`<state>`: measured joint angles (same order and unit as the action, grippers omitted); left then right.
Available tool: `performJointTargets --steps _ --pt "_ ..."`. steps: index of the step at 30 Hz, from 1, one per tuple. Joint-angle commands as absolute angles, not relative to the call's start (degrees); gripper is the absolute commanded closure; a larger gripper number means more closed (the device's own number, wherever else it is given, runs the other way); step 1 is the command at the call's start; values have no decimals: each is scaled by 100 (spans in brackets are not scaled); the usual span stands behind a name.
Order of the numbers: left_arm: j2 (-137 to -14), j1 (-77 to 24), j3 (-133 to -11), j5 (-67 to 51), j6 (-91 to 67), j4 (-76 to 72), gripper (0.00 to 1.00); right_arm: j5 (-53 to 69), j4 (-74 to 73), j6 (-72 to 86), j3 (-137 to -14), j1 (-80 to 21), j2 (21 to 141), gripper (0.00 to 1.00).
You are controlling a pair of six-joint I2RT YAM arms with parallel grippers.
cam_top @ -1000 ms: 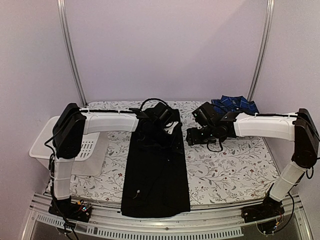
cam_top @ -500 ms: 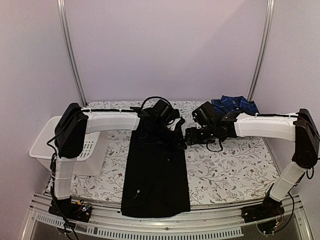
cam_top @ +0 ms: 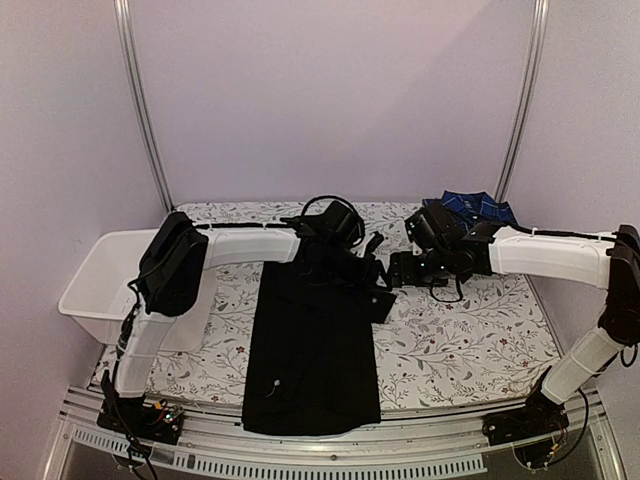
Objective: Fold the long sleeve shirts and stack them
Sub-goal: Fold the sleeve of the square-folded shirt, then adjust the sleeve of the rectangle-folded shirt.
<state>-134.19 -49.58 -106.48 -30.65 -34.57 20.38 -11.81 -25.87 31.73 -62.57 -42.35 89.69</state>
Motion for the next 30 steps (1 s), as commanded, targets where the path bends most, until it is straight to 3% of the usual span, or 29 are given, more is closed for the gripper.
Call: performJointTargets --steps 1,10,21,30 --pt "-13051 -4793 -10753 -3068 -3459 1866 55 -1143 -2607 3163 -6168 -4244 8802 24" --pt "-11383 -4403 -8811 -2018 -3844 1628 57 -442 -2114 2438 -6181 -4281 9307 24" --pt "-9226 -3997 -5572 -1316 -4358 1100 58 -599 -2029 1952 -6122 -4543 10017 40" --pt "-9085 -3806 -5079 -1248 -4466 969 59 -1172 -2241 1613 -6301 -4911 10518 48"
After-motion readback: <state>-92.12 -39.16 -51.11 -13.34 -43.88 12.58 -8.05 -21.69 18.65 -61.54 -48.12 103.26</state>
